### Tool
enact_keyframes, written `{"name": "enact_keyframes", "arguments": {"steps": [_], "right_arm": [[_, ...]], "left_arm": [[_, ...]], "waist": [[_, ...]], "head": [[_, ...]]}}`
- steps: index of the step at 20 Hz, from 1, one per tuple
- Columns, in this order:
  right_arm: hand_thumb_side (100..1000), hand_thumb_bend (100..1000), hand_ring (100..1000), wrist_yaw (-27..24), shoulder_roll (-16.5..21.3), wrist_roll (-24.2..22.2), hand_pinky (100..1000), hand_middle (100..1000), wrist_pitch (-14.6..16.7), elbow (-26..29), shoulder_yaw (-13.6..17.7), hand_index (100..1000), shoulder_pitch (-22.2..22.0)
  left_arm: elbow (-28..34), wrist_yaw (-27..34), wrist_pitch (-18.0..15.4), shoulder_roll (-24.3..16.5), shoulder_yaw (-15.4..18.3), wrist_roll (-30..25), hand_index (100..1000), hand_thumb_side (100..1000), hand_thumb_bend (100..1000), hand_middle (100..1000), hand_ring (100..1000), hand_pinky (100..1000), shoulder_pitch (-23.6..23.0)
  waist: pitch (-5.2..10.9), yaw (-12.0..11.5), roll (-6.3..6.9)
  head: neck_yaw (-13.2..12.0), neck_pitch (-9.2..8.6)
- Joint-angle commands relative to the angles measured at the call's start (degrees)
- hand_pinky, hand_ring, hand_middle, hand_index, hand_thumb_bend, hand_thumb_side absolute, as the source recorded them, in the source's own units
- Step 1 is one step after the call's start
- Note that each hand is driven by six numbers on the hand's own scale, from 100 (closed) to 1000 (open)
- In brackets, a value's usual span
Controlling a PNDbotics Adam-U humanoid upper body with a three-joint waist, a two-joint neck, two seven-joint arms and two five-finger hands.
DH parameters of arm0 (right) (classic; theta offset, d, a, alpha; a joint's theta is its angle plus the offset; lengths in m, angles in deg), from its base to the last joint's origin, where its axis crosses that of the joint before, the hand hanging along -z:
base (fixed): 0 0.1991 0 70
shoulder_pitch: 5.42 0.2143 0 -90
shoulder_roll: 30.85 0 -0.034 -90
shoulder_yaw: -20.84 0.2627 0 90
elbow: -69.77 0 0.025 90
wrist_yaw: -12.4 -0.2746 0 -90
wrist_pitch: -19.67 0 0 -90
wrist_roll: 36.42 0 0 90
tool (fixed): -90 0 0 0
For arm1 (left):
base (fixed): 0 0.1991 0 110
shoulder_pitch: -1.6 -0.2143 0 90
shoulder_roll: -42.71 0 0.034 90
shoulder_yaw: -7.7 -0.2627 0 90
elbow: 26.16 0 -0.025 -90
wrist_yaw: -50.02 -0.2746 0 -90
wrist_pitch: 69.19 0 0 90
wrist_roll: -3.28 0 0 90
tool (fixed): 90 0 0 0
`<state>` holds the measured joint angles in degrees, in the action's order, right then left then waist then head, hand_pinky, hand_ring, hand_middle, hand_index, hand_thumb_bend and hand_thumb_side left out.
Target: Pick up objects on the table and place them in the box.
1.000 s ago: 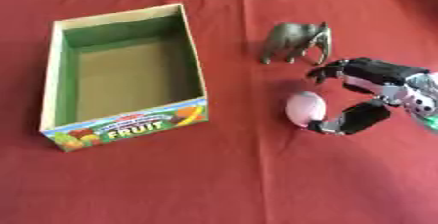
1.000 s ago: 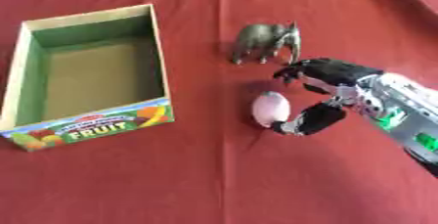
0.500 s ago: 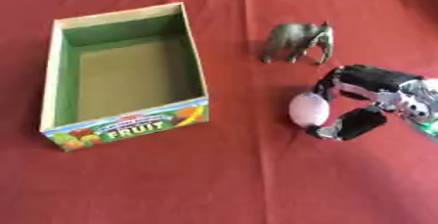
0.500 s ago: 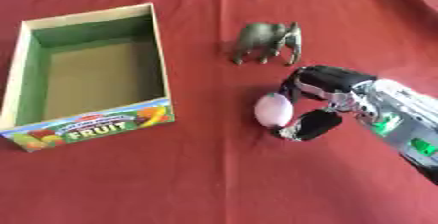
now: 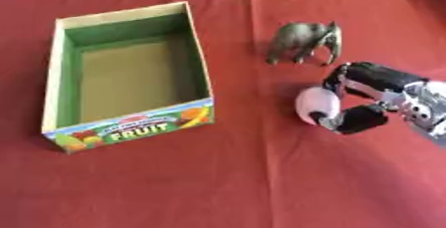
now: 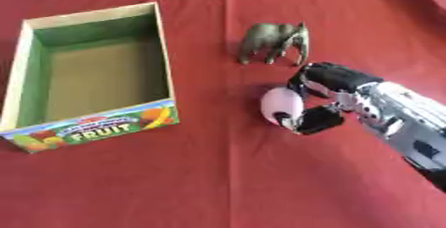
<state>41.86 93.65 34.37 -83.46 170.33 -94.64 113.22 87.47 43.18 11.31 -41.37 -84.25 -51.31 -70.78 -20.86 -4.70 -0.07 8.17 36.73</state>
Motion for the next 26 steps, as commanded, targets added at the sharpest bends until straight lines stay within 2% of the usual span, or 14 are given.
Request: {"name": "enact_keyframes", "arguments": {"steps": [1,2,7,14,18,22,26], "right_arm": [[124,100,667,-0.74,1.44,0.09,551,447,-0.10,1.02,0.46,599,0.21],[100,100,653,-0.96,1.48,0.00,540,445,-0.17,1.36,0.57,600,0.18],[100,100,590,-2.67,1.76,1.25,493,411,-1.02,4.08,1.56,560,0.26],[100,100,558,-5.96,2.29,4.94,489,393,-2.87,7.72,3.74,537,1.30],[135,100,543,-8.22,2.35,6.27,484,382,-4.05,9.94,5.15,530,2.61],[161,100,536,-10.96,1.97,6.65,488,377,-5.19,12.16,6.16,526,5.76],[185,100,529,-13.50,-0.07,5.50,492,374,-5.76,11.57,5.66,527,11.78]], "left_arm": [[0.97,0.02,-0.01,-0.45,0.01,-0.22,837,862,100,739,640,769,0.48],[0.97,0.03,-0.02,-0.45,0.02,-0.24,837,860,100,739,640,768,0.48],[0.97,0.12,-0.02,-0.47,0.02,-0.35,837,858,100,739,640,768,0.46],[0.97,0.17,0.06,-0.54,0.03,-0.46,837,856,100,739,640,768,0.37],[0.97,0.22,0.12,-0.58,-0.03,-0.55,837,856,100,739,640,767,0.33],[0.97,0.29,0.19,-0.70,-0.18,-0.72,837,855,100,739,641,767,0.37],[0.97,0.41,0.11,-0.91,-0.51,-1.15,837,852,100,740,642,767,0.68]], "waist": [[0.91,0.00,-0.03],[0.90,0.01,-0.03],[0.99,0.09,-0.02],[1.50,0.06,-0.09],[1.81,-0.03,-0.20],[2.23,-0.63,-0.39],[2.63,-1.46,-0.67]], "head": [[-0.04,-0.30],[-0.03,-0.27],[0.02,-0.29],[0.19,-0.32],[0.32,-0.34],[0.78,-0.20],[2.16,0.18]]}}
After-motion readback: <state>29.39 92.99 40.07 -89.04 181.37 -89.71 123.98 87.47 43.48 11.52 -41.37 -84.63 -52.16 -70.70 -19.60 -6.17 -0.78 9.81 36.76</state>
